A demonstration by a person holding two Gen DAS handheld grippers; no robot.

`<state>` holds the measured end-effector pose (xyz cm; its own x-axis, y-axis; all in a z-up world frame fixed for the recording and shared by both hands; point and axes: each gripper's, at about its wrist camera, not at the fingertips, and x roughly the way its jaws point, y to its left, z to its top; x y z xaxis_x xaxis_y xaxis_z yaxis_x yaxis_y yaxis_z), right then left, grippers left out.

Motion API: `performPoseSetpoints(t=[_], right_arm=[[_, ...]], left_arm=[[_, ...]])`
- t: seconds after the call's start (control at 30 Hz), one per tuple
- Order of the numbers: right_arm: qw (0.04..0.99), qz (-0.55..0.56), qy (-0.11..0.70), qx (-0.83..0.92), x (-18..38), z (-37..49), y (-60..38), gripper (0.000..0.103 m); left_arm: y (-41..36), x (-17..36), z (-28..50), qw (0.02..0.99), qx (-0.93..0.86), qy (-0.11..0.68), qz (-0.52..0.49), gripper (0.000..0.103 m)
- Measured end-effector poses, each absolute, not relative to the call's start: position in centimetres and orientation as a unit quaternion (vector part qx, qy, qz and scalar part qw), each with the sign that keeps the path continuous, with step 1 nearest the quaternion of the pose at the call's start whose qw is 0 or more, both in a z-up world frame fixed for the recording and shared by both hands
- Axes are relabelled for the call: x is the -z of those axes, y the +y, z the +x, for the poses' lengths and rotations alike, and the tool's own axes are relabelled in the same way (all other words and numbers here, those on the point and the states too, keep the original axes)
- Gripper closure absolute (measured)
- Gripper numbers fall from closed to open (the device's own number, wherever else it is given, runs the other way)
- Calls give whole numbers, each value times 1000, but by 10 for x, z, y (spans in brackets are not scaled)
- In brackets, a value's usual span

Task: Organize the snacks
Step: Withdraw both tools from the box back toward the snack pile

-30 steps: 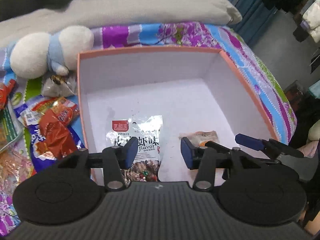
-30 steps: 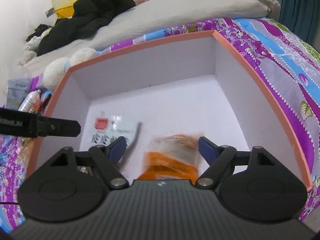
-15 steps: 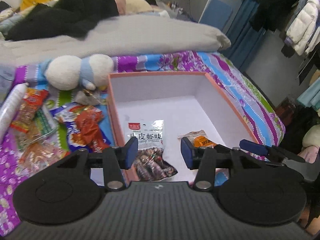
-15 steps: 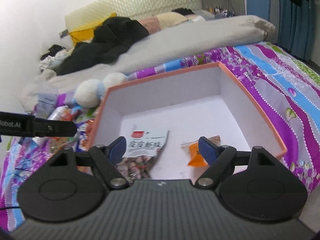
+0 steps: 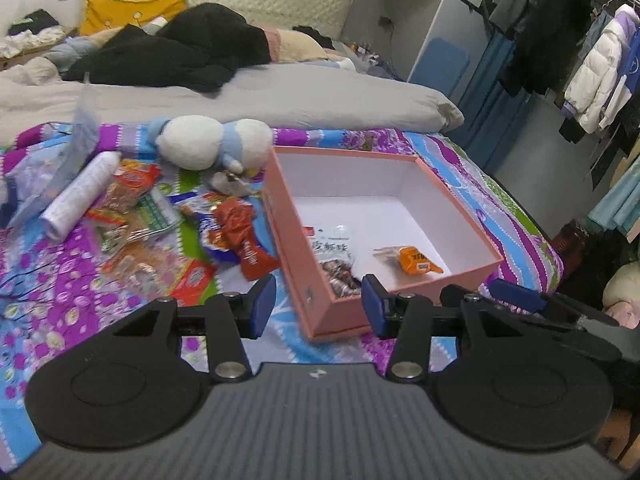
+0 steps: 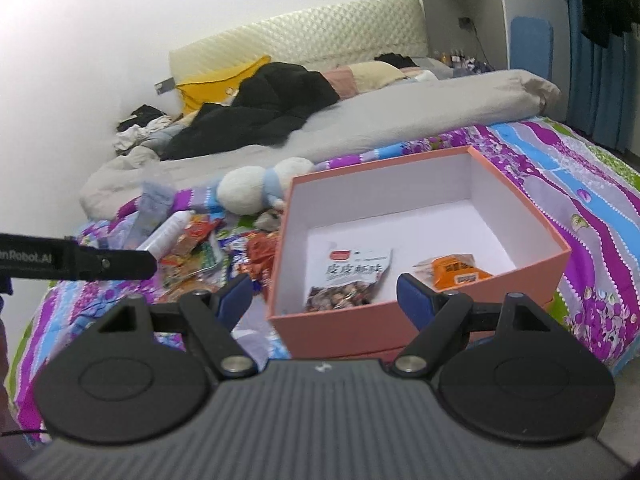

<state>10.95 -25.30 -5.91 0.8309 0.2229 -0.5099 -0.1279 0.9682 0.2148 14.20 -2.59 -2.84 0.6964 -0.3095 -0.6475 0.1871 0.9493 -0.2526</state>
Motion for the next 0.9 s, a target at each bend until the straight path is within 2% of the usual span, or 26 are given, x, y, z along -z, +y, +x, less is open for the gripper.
performPoseSetpoints(t=[0.23, 0.9], right_arm=[[952, 87, 272, -106, 64, 87, -229, 22], [948, 59, 269, -163, 97, 57, -175, 22]], left_arm=[[7, 37, 97, 925, 107, 355, -83, 50], [50, 78, 57, 935, 67, 334, -99, 50]])
